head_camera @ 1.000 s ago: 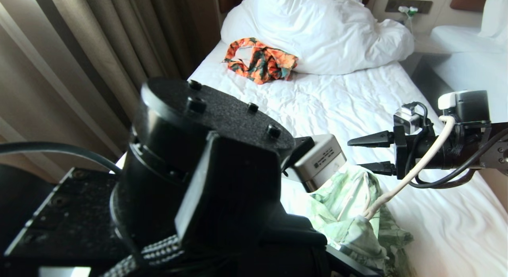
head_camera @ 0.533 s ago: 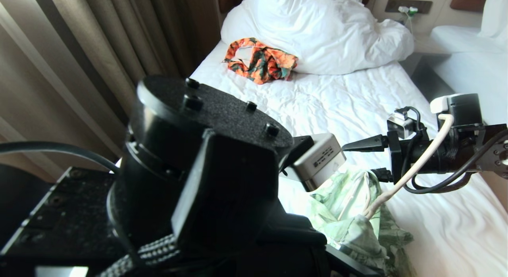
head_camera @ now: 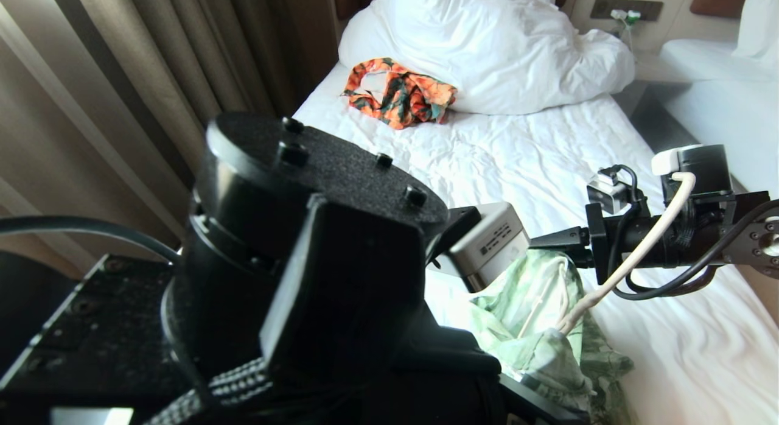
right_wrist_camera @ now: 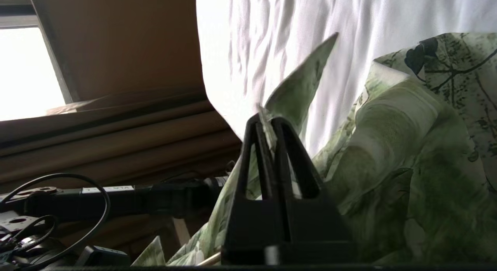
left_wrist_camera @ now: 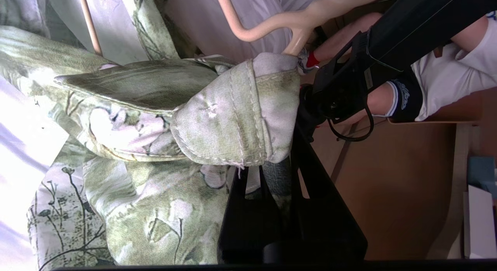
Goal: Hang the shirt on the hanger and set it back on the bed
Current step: Hook the other side of the shirt onto the hanger
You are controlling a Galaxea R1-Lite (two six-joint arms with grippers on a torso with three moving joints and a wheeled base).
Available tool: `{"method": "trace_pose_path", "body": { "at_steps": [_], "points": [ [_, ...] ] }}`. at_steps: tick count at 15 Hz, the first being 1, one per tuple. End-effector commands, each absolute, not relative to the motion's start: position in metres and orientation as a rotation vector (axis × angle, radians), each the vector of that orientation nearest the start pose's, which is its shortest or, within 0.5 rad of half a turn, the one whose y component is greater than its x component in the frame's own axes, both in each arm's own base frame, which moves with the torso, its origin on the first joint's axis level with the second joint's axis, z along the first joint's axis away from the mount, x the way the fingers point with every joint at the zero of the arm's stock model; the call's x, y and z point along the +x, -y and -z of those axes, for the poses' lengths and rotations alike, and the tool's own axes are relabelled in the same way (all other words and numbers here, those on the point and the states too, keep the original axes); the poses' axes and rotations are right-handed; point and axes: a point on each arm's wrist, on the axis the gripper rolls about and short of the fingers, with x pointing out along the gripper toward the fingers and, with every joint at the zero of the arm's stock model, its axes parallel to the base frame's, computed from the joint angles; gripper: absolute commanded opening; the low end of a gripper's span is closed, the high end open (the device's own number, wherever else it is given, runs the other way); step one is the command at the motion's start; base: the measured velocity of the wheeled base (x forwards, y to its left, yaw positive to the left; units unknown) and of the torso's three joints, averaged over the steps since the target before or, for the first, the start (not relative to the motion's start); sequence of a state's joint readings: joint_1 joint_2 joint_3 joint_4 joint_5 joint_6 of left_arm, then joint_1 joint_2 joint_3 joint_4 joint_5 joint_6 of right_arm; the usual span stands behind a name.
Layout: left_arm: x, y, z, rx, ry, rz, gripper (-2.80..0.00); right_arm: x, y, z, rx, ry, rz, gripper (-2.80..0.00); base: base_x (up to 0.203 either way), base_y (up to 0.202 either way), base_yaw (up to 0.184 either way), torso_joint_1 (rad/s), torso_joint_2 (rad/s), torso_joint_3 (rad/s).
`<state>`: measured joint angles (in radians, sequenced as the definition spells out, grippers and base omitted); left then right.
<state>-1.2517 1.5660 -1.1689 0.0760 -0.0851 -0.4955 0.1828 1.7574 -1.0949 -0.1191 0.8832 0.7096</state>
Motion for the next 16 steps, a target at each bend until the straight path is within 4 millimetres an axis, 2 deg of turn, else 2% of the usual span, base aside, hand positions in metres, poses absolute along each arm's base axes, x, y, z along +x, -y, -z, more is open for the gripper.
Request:
{"method": "trace_pose_path", "body": {
  "at_steps": [1, 9, 14, 16],
  "points": [
    [0.086, 0.266, -0.255, -0.136, -0.734, 1.162, -2.8, 0.31, -0.075, -0.201, 0.823, -0.886, -0.822, -2.8, 0.0, 0.0, 0.0, 0.0, 0.0, 0.0],
    [0.087, 0.271, -0.242, -0.109, -0.775, 1.152, -2.8, 0.277, -0.068, -0.251, 0.836, -0.777, -0.866, -2.8, 0.0, 0.0, 0.0, 0.0, 0.0, 0.0],
    [0.091, 0.284, -0.229, -0.134, -0.764, 1.2, -2.8, 0.25, -0.084, -0.287, 0.805, -0.733, -1.004, -2.8, 0.0, 0.0, 0.0, 0.0, 0.0, 0.0],
    [0.095, 0.288, -0.222, -0.166, -0.735, 1.238, -2.8, 0.238, -0.083, -0.296, 0.8, -0.745, -1.042, -2.8, 0.0, 0.0, 0.0, 0.0, 0.0, 0.0]
  ]
}}
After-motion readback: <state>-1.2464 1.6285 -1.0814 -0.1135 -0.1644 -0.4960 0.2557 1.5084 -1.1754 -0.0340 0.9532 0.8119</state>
